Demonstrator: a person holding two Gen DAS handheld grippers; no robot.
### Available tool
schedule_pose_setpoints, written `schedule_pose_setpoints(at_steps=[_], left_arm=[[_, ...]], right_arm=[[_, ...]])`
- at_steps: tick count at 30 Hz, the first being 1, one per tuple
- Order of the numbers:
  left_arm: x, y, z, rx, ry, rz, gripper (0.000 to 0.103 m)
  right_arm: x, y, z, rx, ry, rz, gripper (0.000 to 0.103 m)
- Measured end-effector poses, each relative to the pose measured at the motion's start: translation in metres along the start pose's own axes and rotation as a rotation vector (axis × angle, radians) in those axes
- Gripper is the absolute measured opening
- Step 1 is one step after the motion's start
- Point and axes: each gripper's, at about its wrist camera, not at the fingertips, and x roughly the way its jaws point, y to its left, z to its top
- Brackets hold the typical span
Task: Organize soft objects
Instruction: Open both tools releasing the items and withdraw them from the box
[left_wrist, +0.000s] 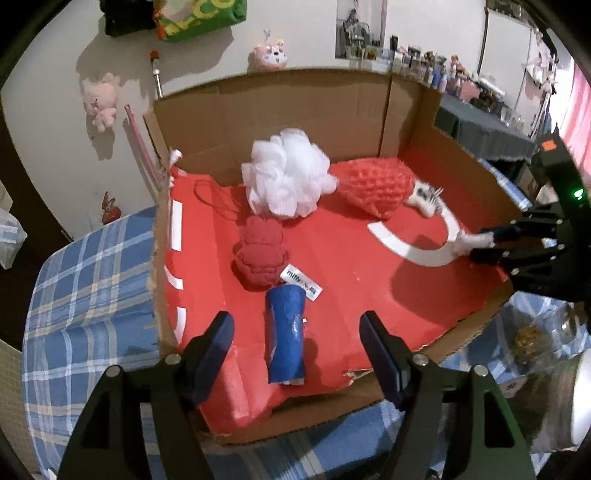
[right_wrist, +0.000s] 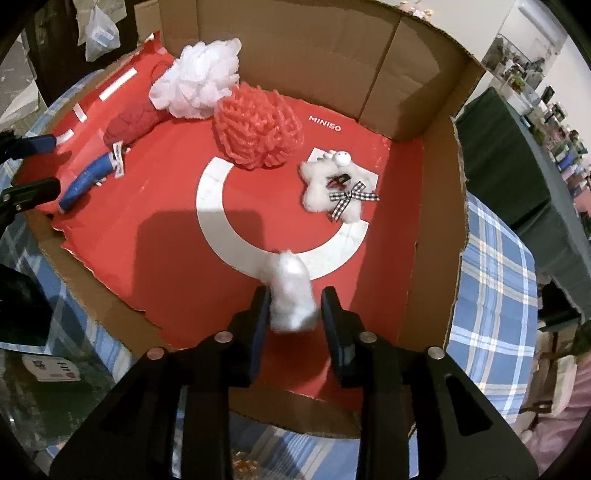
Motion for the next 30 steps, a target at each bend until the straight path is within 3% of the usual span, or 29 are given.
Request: schedule_pose_setpoints(at_steps=[1,3,10,16,24,28,30], left_arm=[[-0.005,0.000,0.000,-0.003,-0.012,-0.002,0.075],[-0.014,0.000,0.000,-0.008,-0.036,0.002,0.077],[-0.059,-0.006,-0.006,-0.030,-0.143,-0.007,0.086],[-0.113,-0.024,-0.023,-0.026,-0.307,-0.001,0.101],[-0.167,-0.057,-0.059,-0.008,-0.445,0.006,0.103],[-0.187,-0.068,-0.080,-0.025,-0.489,0.002,0.103],[-0.195,-0.074,-0.092,-0.033,-0.503,-0.012,0.103]], right_arm=[[-0.003,0.001,0.000,0.005,-0.006,0.012,0.053],[-0.010,0.004,0.000,-0.001,-0.032,0.002,0.075],[-0.048,0.009,-0.006,0.015,-0.111,-0.046,0.075],[-0.094,0.009,-0.022,0.061,-0.206,-0.052,0.075],[-0.173,0.026,-0.070,0.119,-0.423,-0.047,0.081],[-0.208,0.045,-0.102,0.123,-0.544,-0.108,0.093],[-0.221,0.053,-0.117,0.129,-0.588,-0.115,0.093]])
